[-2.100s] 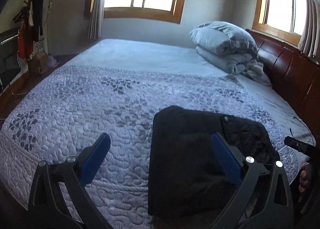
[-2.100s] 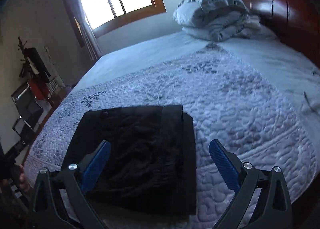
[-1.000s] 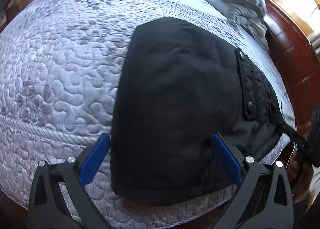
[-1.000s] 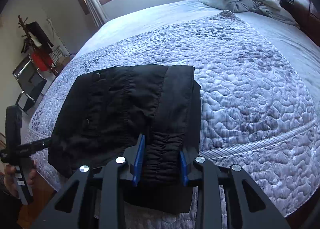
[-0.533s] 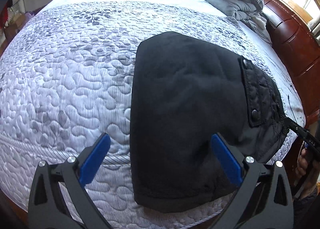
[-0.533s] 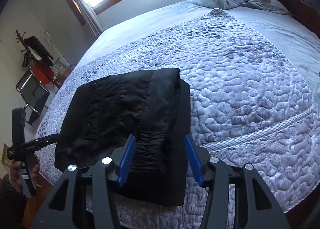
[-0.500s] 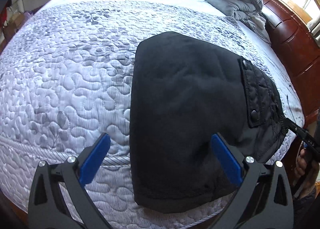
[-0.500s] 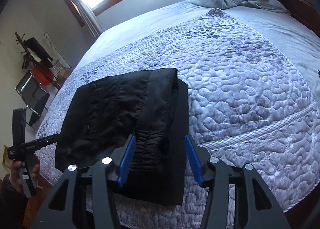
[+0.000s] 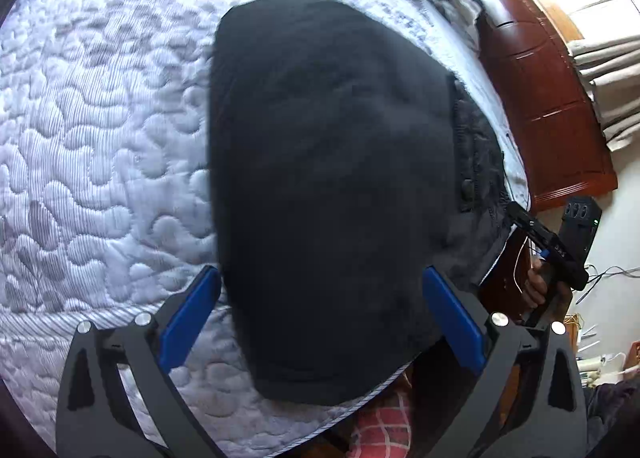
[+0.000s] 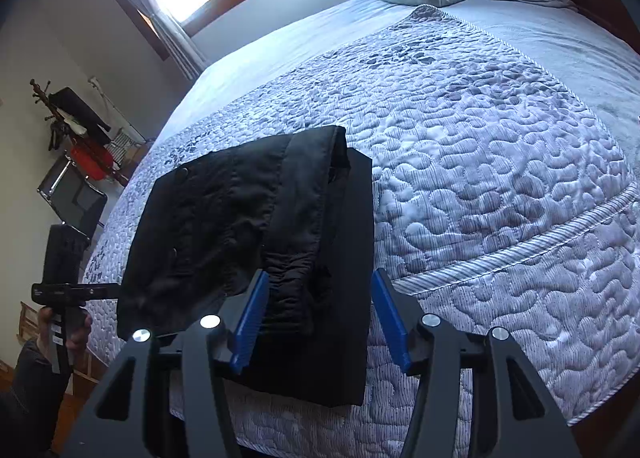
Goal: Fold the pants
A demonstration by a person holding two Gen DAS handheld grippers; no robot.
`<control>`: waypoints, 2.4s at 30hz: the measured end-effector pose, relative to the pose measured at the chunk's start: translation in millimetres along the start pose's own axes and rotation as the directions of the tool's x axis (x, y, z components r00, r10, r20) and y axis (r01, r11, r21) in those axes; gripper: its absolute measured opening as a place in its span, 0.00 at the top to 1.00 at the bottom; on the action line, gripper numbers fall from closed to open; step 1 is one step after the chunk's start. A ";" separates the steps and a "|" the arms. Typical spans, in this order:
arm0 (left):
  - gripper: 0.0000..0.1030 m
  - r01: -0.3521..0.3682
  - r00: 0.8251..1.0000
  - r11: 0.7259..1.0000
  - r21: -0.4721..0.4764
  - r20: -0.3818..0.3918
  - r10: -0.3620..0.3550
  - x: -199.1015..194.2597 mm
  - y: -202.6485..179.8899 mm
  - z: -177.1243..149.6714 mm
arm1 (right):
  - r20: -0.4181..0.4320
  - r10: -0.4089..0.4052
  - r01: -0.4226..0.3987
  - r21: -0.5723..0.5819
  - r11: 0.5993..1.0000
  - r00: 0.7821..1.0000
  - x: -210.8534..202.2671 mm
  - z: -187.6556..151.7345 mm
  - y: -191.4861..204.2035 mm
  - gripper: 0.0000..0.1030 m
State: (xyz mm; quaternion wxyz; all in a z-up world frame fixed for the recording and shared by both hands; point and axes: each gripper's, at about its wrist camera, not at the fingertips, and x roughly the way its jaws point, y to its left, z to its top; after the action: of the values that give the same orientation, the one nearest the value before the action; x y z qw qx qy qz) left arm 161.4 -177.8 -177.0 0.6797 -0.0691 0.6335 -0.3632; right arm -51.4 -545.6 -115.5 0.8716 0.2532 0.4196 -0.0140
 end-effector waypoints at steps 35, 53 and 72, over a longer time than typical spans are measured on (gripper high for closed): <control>0.02 0.121 0.981 0.984 -0.128 -0.136 -0.138 49.3 3.4 12.4 | -0.159 0.274 -0.246 0.173 0.954 0.949 46.4 13.5 -43.7 0.14; 0.02 0.129 0.981 0.984 -0.119 -0.129 -0.145 58.0 -19.6 15.6 | -0.244 0.442 -0.380 0.262 0.887 0.863 102.5 6.5 -35.1 0.03; 0.24 0.096 0.994 0.992 -0.084 -0.036 -0.099 46.1 -41.5 8.6 | -0.146 0.293 -0.291 0.036 0.956 0.945 78.7 18.5 29.5 0.51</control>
State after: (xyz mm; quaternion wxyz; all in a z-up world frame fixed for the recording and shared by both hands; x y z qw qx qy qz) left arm 149.4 -237.9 -189.8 0.6451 -0.1206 0.6571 -0.3709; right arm 19.9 -513.5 -151.3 0.8283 0.3188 0.4417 0.1314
